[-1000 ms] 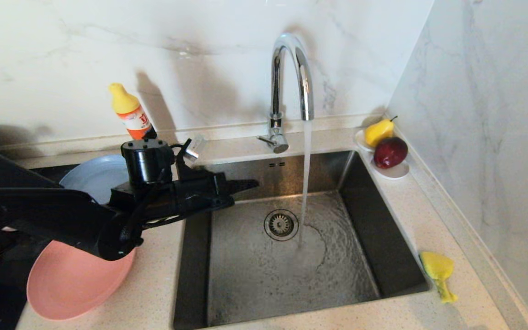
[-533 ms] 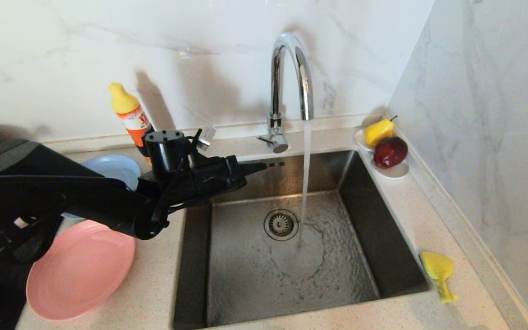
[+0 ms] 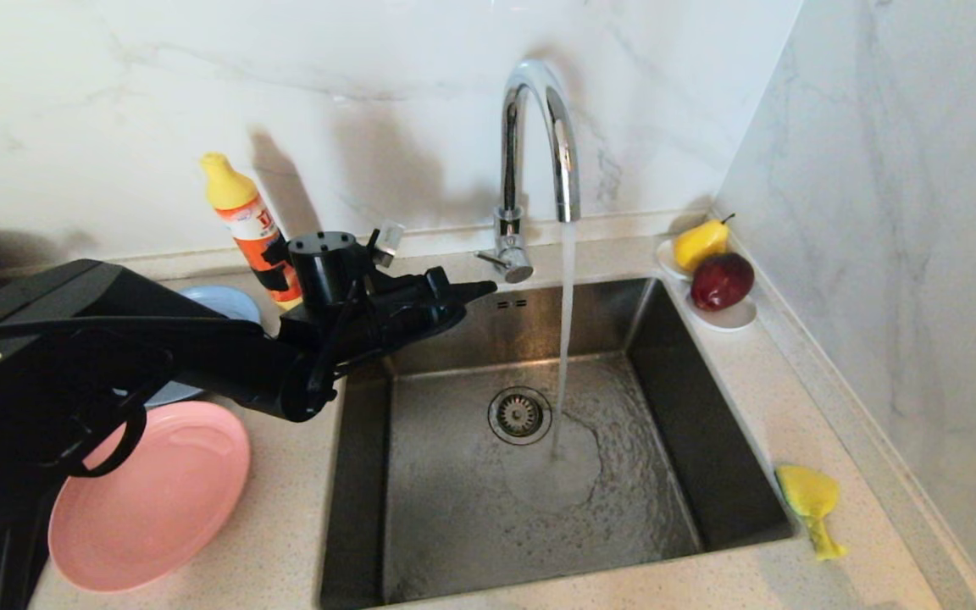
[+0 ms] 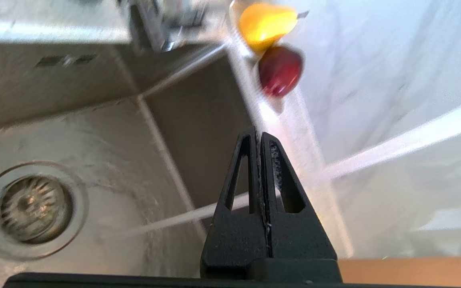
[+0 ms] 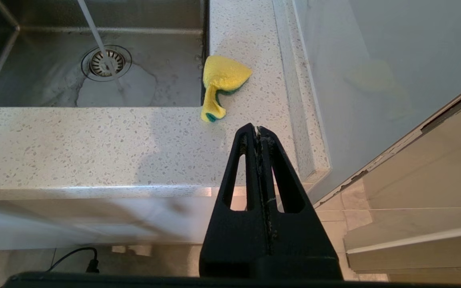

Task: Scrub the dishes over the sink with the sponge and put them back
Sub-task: Turn off the faucet

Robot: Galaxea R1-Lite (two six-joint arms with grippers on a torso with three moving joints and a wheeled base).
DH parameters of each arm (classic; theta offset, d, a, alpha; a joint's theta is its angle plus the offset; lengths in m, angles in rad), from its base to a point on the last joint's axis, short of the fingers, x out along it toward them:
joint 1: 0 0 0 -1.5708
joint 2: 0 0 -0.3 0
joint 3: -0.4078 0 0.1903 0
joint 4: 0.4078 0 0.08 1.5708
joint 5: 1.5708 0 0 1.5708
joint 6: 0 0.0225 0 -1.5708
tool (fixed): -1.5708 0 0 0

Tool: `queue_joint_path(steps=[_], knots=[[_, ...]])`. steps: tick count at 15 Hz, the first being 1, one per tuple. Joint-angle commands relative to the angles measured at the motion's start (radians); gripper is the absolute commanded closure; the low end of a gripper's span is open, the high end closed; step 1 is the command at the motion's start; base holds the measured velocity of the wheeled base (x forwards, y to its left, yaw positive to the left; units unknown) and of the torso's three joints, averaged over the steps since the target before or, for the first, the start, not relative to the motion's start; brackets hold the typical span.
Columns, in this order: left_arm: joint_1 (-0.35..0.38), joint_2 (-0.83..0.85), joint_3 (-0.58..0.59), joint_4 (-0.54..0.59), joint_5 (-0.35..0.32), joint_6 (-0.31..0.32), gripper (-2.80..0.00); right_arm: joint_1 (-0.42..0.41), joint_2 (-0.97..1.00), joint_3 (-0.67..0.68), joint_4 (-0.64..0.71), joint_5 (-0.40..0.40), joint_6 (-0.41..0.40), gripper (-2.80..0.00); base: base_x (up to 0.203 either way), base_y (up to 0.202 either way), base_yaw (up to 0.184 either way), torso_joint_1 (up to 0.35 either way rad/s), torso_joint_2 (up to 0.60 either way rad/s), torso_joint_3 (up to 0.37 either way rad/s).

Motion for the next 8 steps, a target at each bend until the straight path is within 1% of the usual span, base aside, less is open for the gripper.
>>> queue_joint_path(steps=[1,5,8], knots=[[0.0,0.009,-0.029,-0.005,-0.004,-0.027,0.0,0.0,-0.001,0.0,0.0,0.001,-0.001,0.0,0.0,0.0,0.0,0.0,0.0,0.0],[0.0,0.048,-0.067,-0.006,0.009,-0.03,0.0,0.0,-0.001,0.0,0.0,0.001,0.0,0.0,0.0,0.0,0.0,0.0,0.0,0.0],[0.0,0.078,-0.124,0.009,0.056,-0.033,0.0,0.0,-0.001,0.0,0.0,0.001,0.0,0.0,0.0,0.0,0.0,0.0,0.0,0.0]])
